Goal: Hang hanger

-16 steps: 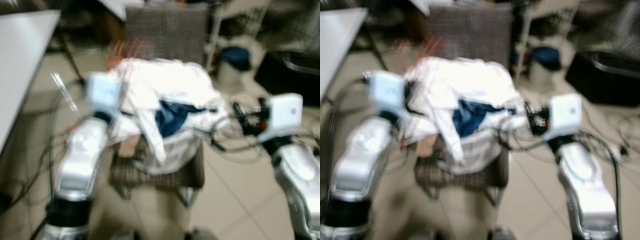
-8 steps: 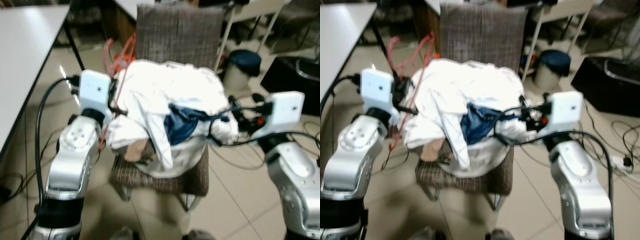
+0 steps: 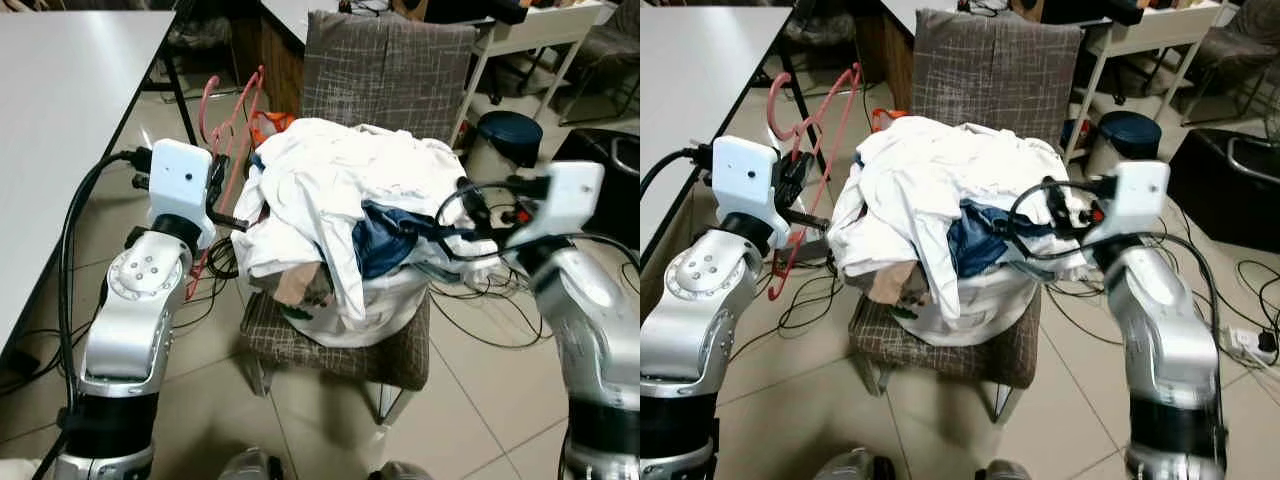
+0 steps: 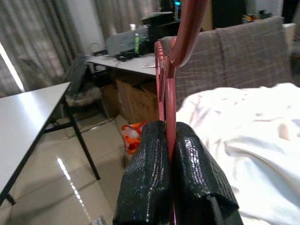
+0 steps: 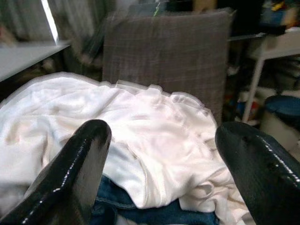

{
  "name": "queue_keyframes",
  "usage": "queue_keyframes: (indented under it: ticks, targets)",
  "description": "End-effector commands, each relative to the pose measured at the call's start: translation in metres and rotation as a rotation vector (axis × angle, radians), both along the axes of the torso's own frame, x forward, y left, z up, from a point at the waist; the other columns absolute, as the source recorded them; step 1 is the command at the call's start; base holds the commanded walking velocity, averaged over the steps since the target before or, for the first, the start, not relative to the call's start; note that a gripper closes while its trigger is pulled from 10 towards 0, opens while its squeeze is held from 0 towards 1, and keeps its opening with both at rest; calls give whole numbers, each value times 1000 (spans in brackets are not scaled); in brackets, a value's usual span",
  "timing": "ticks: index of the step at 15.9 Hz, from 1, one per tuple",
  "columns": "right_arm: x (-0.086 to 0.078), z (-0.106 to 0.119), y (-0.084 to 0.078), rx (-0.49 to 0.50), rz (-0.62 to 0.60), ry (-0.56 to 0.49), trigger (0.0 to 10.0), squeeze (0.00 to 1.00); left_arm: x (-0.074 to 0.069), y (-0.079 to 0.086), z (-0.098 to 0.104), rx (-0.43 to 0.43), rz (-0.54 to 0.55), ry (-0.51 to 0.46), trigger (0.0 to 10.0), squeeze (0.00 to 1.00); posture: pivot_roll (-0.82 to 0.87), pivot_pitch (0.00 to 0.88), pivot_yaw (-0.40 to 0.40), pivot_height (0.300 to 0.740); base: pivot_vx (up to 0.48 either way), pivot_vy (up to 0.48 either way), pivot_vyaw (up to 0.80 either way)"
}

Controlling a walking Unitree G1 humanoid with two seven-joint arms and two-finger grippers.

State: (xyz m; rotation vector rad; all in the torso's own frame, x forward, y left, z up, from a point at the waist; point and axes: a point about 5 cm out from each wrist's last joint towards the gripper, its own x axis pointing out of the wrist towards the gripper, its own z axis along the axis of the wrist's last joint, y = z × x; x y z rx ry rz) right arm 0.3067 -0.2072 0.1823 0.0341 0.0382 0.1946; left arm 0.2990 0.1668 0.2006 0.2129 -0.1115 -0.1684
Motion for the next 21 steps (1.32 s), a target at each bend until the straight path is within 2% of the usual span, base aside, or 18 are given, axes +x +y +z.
queue_keyframes:
  ticks: [1, 3, 4, 5, 7, 8, 9, 10, 14, 15, 21]
  targets:
    - [9, 0, 2, -38, 58, 31, 10000, 1000, 1, 0, 7, 10, -19, -15, 10000, 0, -105, 76, 14, 740, 0, 0, 0]
    - [24, 4, 3, -80, 219, 74, 10000, 1000, 3, 4, 11, 23, -23, -20, 10000, 0, -98, 83, 8, 740, 0, 0, 0]
    - [27, 6, 3, -120, 292, 75, 10000, 545, 3, 7, 12, 32, -18, -25, 10000, 0, -94, 87, 6, 740, 0, 0, 0]
    - [30, 3, 0, -146, 286, 94, 10000, 0, 2, 8, 12, 36, -15, -21, 10000, 0, -86, 93, -1, 740, 0, 0, 0]
    - [42, -7, -11, -189, 267, 150, 10000, 0, -2, 11, 12, 43, -17, -15, 10000, 0, -78, 101, -5, 740, 0, 0, 0]
    - [47, -11, -12, -193, 273, 162, 9098, 0, -3, 12, 13, 49, -23, -13, 10000, 0, -65, 110, -9, 740, 0, 0, 0]
    - [54, -14, -17, -185, 242, 171, 7765, 0, -5, 12, 13, 48, -32, -11, 10000, 0, -58, 113, -11, 740, 0, 0, 0]
    - [56, -13, -18, -122, 233, 163, 7373, 0, -5, 12, 14, 50, -36, -11, 10000, 0, -53, 114, -13, 740, 0, 0, 0]
    - [62, -10, -24, 7, 236, 138, 2118, 0, -7, 13, 16, 53, -38, -15, 10000, 0, -44, 114, -18, 740, 0, 0, 0]
    - [63, -12, -26, 19, 231, 140, 0, 0, -7, 13, 17, 49, -36, -17, 10000, 0, -43, 113, -21, 740, 0, 0, 0]
    - [61, -21, -30, 14, 234, 152, 0, 0, -9, 10, 15, 50, -35, -17, 10000, 0, -37, 116, -19, 740, 0, 0, 0]
